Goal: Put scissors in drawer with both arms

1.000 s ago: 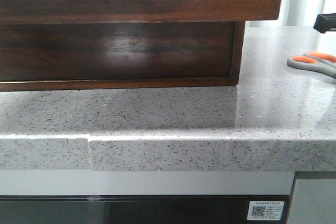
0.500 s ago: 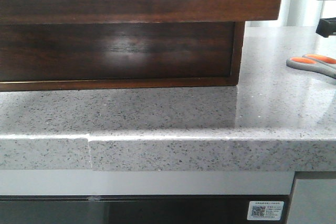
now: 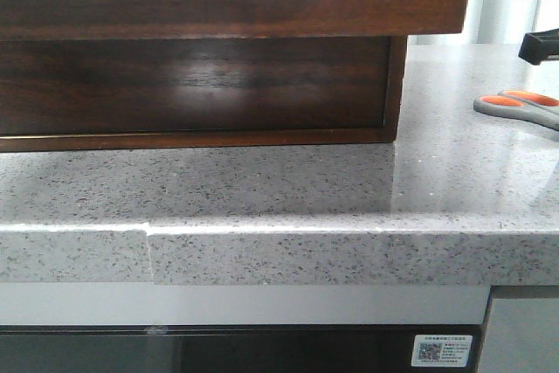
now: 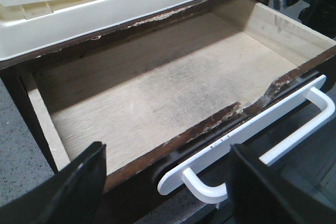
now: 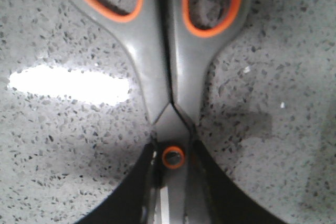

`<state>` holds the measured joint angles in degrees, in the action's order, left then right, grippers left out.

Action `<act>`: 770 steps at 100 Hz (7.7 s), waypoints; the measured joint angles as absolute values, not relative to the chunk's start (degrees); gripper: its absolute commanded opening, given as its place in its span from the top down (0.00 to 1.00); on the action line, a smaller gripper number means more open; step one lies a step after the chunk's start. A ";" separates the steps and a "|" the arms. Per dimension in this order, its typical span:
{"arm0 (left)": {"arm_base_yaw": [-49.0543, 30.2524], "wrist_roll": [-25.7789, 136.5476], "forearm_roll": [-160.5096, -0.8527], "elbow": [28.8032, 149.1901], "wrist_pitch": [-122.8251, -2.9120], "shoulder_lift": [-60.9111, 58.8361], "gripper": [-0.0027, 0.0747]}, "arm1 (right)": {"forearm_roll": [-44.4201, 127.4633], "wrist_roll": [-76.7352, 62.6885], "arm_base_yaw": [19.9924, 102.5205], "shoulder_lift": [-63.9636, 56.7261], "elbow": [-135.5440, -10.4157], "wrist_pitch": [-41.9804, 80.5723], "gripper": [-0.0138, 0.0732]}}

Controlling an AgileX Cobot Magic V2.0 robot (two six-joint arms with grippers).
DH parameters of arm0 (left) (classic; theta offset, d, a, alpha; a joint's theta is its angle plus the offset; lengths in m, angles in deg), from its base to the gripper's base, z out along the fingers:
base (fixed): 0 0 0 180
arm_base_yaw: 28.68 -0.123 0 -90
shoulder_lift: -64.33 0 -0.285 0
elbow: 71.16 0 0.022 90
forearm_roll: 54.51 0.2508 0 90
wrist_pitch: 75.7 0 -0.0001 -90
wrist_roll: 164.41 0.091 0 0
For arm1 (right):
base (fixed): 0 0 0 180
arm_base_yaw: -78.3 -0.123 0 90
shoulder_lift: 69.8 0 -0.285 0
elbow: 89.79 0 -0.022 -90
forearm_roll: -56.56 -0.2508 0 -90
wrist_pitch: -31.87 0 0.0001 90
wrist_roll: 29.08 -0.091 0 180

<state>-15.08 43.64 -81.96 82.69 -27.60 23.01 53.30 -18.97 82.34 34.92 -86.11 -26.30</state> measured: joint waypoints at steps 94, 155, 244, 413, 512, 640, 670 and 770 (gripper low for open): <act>-15.08 43.64 -81.13 82.69 -28.93 23.01 0.37 | 47.18 -4.33 66.18 5.97 -97.78 -27.20 0.82; -15.08 43.64 -81.13 82.69 -30.30 23.01 0.37 | 44.85 17.64 45.31 17.93 -98.00 -14.87 0.82; -15.08 43.64 -81.02 82.69 -30.39 23.01 0.37 | 44.75 22.38 42.23 24.55 -98.47 -13.25 0.58; -15.08 43.42 -76.40 80.01 -31.92 22.97 0.99 | 41.76 -13.40 59.95 -24.28 -58.87 -5.82 0.92; -19.13 43.29 -75.52 49.58 -66.03 41.90 0.99 | 41.54 -13.43 59.95 -24.28 -58.87 -6.35 0.92; -25.30 23.64 -61.35 31.98 -73.49 56.80 0.99 | 41.41 -13.63 59.95 -24.42 -58.78 -6.61 0.92; -25.30 23.64 -61.43 31.98 -73.39 56.80 0.99 | 41.41 -12.62 65.51 -32.46 -50.38 2.88 0.92; -25.30 23.64 -61.43 31.98 -73.39 56.80 0.99 | 41.51 -12.53 80.26 -62.60 -11.99 31.19 0.92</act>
